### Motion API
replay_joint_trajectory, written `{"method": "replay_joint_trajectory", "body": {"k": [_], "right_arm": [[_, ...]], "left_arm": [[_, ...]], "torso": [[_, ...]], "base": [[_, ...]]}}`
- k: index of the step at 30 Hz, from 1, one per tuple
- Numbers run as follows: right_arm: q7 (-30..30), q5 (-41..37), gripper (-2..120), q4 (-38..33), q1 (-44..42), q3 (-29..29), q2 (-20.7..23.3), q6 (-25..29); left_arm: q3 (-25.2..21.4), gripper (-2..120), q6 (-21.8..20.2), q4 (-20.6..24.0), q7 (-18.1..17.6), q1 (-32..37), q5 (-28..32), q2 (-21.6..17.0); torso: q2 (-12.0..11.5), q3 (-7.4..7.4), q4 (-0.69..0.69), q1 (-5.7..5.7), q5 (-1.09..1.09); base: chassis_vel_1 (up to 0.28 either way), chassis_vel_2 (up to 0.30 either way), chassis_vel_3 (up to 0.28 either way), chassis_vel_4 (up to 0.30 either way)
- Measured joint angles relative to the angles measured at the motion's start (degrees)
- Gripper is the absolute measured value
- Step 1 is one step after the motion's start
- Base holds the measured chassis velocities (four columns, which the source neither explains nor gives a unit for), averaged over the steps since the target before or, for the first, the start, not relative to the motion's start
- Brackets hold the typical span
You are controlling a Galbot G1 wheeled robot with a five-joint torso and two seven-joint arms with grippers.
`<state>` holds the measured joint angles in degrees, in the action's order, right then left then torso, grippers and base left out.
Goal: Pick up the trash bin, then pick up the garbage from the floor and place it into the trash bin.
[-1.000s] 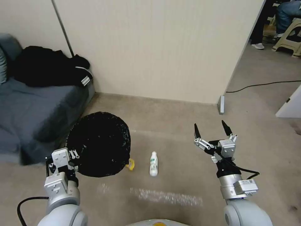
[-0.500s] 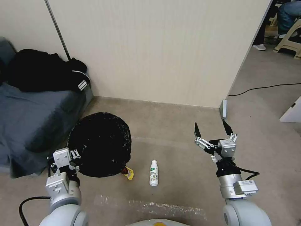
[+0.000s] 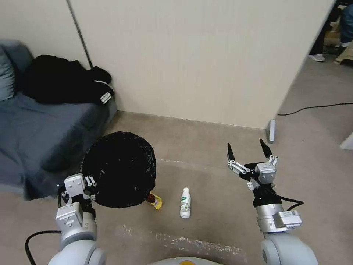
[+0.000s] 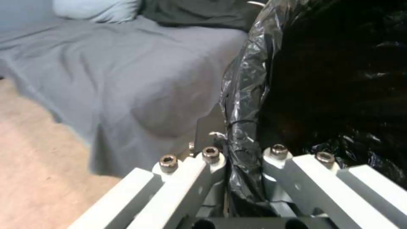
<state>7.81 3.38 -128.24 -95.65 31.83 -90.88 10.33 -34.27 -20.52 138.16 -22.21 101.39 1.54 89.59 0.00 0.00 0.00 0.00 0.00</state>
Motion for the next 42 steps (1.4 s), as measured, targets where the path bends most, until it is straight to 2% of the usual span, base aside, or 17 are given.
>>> {"method": "replay_joint_trajectory", "body": {"k": [12, 17, 33, 37, 42], "right_arm": [[0.00, 0.09, 100, 0.28, -0.38, 0.27, -0.01, 1.18], [0.09, 0.21, 100, 0.28, -0.39, 0.28, -0.15, 1.33], [0.63, 1.02, 100, 0.28, 0.26, 0.05, -0.05, 1.88], [-0.31, 0.98, 100, 0.01, 0.90, -0.65, 0.96, 0.52], [-3.99, -0.77, 100, -0.16, 2.63, -2.77, 5.09, -4.22]], "left_arm": [[0.84, 2, 1.33, -0.82, -0.08, -0.32, -0.33, -0.58], [1.23, 2, 1.57, -0.95, -0.06, -0.38, -0.38, -0.55], [1.37, 2, 1.51, -0.68, -0.08, -0.30, -0.78, -0.25], [1.33, 2, 1.42, -0.63, -0.06, -0.35, -0.78, -0.30], [1.49, 2, 1.39, -0.62, 0.08, -0.44, -1.26, -0.44]], "torso": [[0.00, 0.00, 0.01, 0.00, 0.00], [0.00, 0.00, -0.02, 0.00, 0.00], [0.00, 0.00, -0.01, 0.00, 0.00], [0.00, 0.00, -0.01, 0.00, 0.00], [0.00, 0.00, 0.00, 0.00, 0.00]], "base": [[0.096, 0.095, 0.089, 0.100], [0.000, 0.000, 0.000, 0.000], [0.000, 0.000, 0.000, 0.000], [0.000, 0.000, 0.000, 0.000], [0.000, 0.000, 0.000, 0.000]]}}
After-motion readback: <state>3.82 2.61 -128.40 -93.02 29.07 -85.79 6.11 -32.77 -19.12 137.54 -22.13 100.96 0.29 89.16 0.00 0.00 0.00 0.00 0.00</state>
